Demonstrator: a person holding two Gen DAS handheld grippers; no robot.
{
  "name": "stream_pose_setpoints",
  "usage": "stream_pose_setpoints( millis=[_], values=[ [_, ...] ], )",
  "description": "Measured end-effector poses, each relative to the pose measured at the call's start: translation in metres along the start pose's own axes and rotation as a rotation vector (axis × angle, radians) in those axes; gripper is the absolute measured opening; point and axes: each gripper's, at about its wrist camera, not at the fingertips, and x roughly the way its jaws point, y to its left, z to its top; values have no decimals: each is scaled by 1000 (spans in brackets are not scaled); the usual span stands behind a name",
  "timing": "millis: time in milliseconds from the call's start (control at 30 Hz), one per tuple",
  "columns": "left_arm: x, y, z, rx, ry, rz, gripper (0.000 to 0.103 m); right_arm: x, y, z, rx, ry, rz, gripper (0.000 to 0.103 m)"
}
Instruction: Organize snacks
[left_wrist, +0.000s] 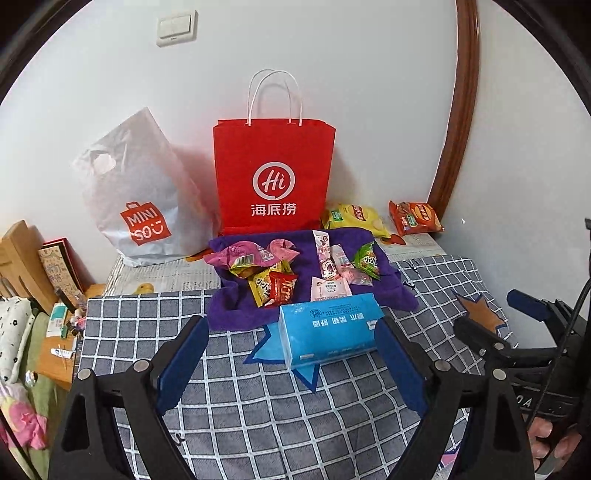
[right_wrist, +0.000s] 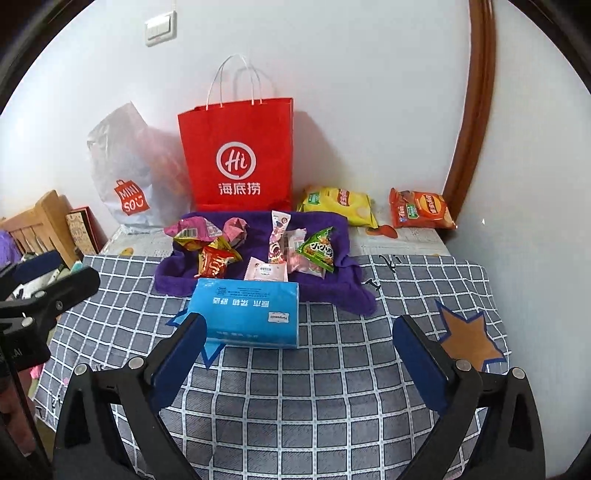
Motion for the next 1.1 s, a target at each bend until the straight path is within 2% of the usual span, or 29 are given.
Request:
stream_pose_setpoints(
  millis=[567, 1100],
  values=[
    [-22, -7, -7, -7, -26, 6, 91, -28, -6, -7, 17, -42, 6, 100],
    [-28, -12, -6, 3, -31, 10, 91, -33, -8, -10, 17, -48, 7, 100]
  ],
)
